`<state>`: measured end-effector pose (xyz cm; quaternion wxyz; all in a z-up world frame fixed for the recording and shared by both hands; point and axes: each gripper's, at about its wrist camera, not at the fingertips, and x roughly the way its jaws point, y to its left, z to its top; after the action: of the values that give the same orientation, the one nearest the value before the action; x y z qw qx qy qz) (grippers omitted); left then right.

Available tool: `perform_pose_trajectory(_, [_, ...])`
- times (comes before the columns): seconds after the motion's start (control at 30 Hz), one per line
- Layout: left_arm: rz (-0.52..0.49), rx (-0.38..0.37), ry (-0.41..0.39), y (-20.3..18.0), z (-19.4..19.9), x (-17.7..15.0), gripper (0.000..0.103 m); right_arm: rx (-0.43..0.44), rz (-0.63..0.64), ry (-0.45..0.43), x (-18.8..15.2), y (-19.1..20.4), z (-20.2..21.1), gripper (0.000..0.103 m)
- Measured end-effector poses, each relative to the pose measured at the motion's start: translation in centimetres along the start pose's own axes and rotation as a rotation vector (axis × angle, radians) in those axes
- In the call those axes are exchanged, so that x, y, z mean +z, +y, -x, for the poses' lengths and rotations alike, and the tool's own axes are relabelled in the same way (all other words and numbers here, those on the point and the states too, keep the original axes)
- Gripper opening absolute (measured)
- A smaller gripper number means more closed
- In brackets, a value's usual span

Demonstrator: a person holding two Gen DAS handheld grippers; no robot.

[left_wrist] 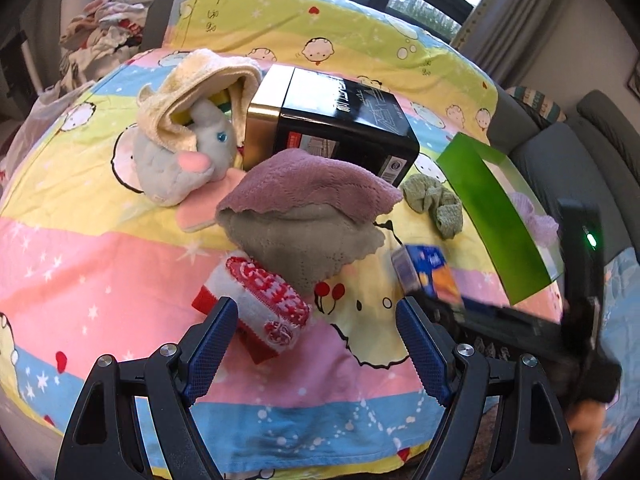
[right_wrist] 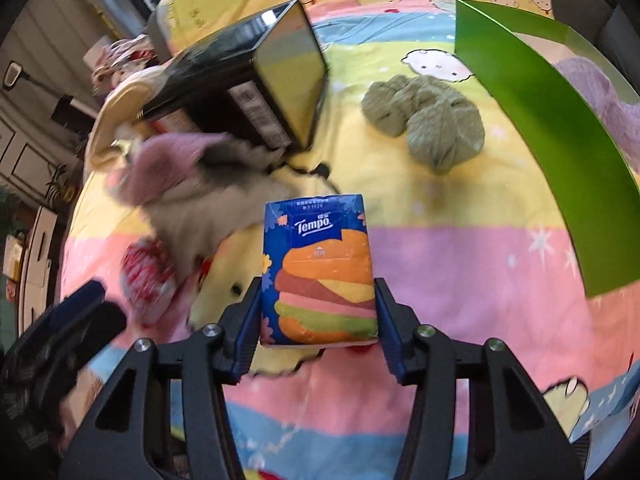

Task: Organize soft objects
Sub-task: 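Move the right gripper to the blue Tempo tissue pack, then grasp the blue Tempo pack with the right gripper and lift it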

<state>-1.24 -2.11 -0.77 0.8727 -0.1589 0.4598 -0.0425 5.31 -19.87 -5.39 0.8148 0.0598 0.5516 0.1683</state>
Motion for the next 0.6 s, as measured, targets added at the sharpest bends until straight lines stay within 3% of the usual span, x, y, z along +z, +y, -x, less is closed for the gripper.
perform_pose_trajectory(0.1, [0.004,-0.002,0.004,-0.1,-0.2,0.0,0.082,0.037,-0.020,0.016,-1.2,0.0,0.5,0.055])
perform_pose_trajectory(0.23, [0.003,-0.033,0.018,-0.7,-0.5,-0.2,0.082,0.071,-0.068,-0.023,-1.8,-1.4,1.9,0.073])
perform_pose_trajectory(0.33, [0.006,-0.061,0.035,-1.5,-1.1,-0.3,0.082,0.080,-0.119,-0.058,-1.7,-2.9,3.0,0.073])
perform_pose_trajectory(0.5, [-0.027,-0.116,0.070,-3.5,-2.4,-0.4,0.082,0.193,-0.177,-0.081,-1.4,-4.4,3.8,0.072])
perform_pose_trajectory(0.6, [-0.055,-0.132,0.089,-4.7,-3.3,-0.5,0.075,0.232,-0.197,-0.063,-1.3,-4.3,3.1,0.055])
